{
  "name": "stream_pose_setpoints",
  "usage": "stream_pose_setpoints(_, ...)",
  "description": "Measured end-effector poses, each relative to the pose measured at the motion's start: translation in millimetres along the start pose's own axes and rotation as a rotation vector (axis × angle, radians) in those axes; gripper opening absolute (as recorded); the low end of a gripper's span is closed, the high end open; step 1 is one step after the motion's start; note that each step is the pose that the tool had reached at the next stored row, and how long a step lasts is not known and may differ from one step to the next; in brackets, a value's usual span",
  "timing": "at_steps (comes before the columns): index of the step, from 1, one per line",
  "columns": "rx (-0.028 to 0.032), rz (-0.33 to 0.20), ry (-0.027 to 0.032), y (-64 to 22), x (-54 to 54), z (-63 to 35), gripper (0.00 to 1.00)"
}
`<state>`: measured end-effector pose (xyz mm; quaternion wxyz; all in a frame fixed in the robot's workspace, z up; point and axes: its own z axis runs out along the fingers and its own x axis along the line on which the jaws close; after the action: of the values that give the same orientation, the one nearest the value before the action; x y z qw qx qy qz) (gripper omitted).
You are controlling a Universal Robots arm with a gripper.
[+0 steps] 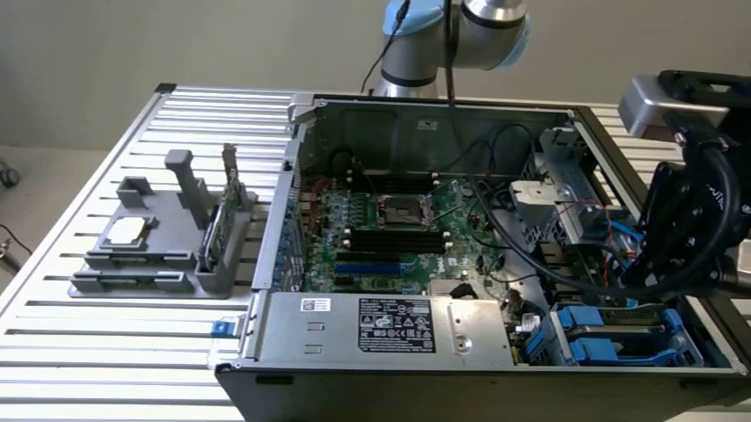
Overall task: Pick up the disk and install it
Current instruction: 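Insert the first disk wire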
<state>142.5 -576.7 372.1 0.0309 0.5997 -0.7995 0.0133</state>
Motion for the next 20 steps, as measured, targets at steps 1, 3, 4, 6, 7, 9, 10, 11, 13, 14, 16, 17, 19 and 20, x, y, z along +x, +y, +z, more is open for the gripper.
stream_pose_setpoints(1, -0.0011, 0.015, -0.0003, 0.0, 0.0, -0.1, 0.22)
stream_pose_setpoints(3, -0.0032, 0.048, -0.0009, 0.0, 0.0, -0.3, 0.22)
stream_pose_setpoints(4, -0.0042, 0.063, -0.0012, 0.0, 0.0, -0.3, 0.22)
stream_pose_setpoints(6, -0.0063, 0.095, -0.0017, 0.0, 0.0, -0.5, 0.22)
stream_pose_setpoints(7, -0.0073, 0.111, -0.0019, 0.0, 0.0, -0.6, 0.22)
stream_pose_setpoints(9, -0.0094, 0.143, -0.0024, 0.0, 0.0, -0.7, 0.22)
stream_pose_setpoints(10, -0.0104, 0.159, -0.0027, 0.0, 0.0, -0.8, 0.22)
stream_pose_setpoints(11, -0.0115, 0.175, -0.0029, 0.0, 0.0, -0.8, 0.22)
stream_pose_setpoints(13, -0.0136, 0.207, -0.0035, 0.0, 0.1, -0.9, 0.22)
stream_pose_setpoints(14, -0.0147, 0.224, -0.0036, 0.0, 0.1, -0.9, 0.22)
stream_pose_setpoints(16, -0.0168, 0.257, -0.0042, 0.0, 0.1, -1.0, 0.22)
stream_pose_setpoints(17, -0.0180, 0.274, -0.0045, 0.0, 0.1, -1.0, 0.22)
stream_pose_setpoints(19, -0.0201, 0.306, -0.0050, 0.0, 0.1, -1.1, 0.22)
stream_pose_setpoints(20, -0.0211, 0.322, -0.0053, 0.0, 0.1, -1.1, 0.22)
